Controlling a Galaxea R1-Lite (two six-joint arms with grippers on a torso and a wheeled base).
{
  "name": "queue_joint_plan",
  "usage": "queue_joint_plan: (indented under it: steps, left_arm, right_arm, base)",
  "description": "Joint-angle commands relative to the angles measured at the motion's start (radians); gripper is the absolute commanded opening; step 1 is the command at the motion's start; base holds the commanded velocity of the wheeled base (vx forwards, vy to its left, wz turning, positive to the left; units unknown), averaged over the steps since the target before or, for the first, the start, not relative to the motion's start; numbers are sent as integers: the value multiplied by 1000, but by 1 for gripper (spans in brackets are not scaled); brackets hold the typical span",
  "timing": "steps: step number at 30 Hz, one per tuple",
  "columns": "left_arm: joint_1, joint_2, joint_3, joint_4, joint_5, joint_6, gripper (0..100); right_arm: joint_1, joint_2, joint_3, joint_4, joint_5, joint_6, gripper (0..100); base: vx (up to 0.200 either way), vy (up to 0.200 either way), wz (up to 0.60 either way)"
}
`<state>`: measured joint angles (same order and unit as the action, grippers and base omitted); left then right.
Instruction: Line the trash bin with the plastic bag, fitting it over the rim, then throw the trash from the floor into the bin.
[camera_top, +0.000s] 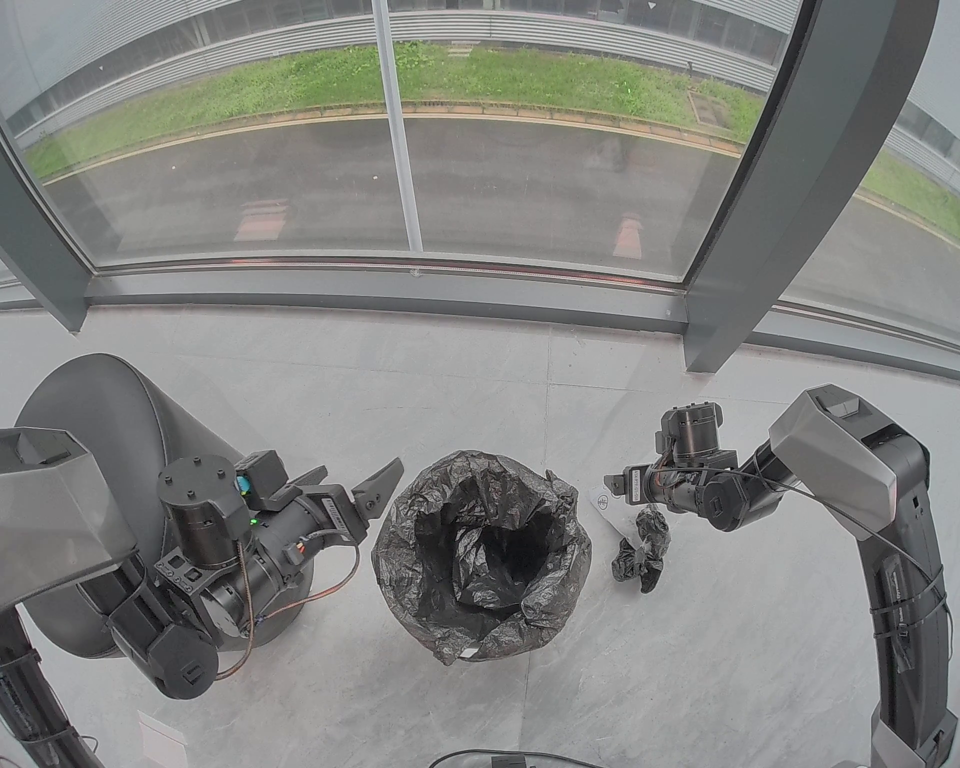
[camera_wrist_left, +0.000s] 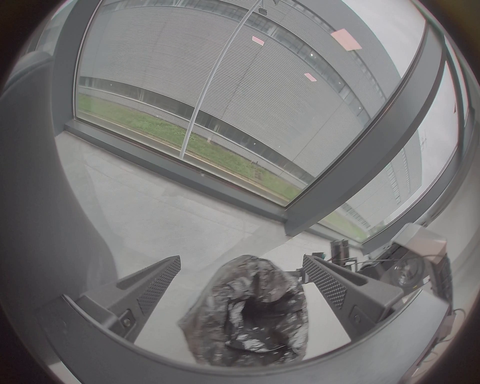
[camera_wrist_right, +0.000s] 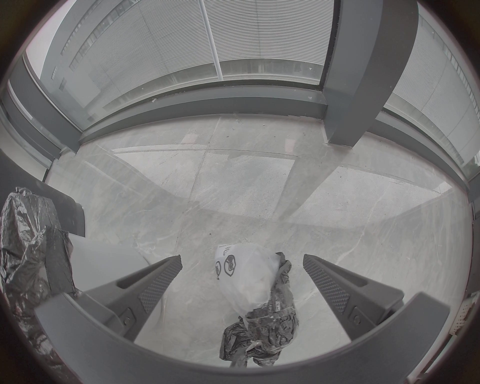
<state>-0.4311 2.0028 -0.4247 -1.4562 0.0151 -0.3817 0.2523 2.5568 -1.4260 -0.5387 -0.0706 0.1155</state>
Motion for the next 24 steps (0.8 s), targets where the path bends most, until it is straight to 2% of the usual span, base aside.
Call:
queue_joint_plan:
  steps: [1, 5, 6, 10, 16, 24]
  left_arm:
    - [-146, -45, -75, 14, 46, -63, 100]
    - [-172, -13, -124, 56, 32, -62, 100]
    - [-183, 10, -167, 112, -14, -66, 100]
    - [-196, 64, -220, 165, -90, -68, 100]
    - [-186, 205, -282, 166, -95, -68, 100]
    - [-186, 264, -289, 165, -95, -91, 100]
  right_arm:
    - [-10, -21, 9, -1, -5, 3, 100]
    - [-10, -29, 9, -3, -5, 4, 100]
    - [-10, -32, 9, -3, -5, 6, 100]
    - [-10, -33, 10, -4, -6, 9, 100]
    - [-10, -52, 9, -4, -5, 33, 100]
    - [-10, -50, -2, -6, -3, 33, 100]
  base:
    - [0, 0, 0]
    - [0, 0, 0]
    - [0, 0, 0]
    - [0, 0, 0]
    - [0, 0, 0]
    - [0, 0, 0]
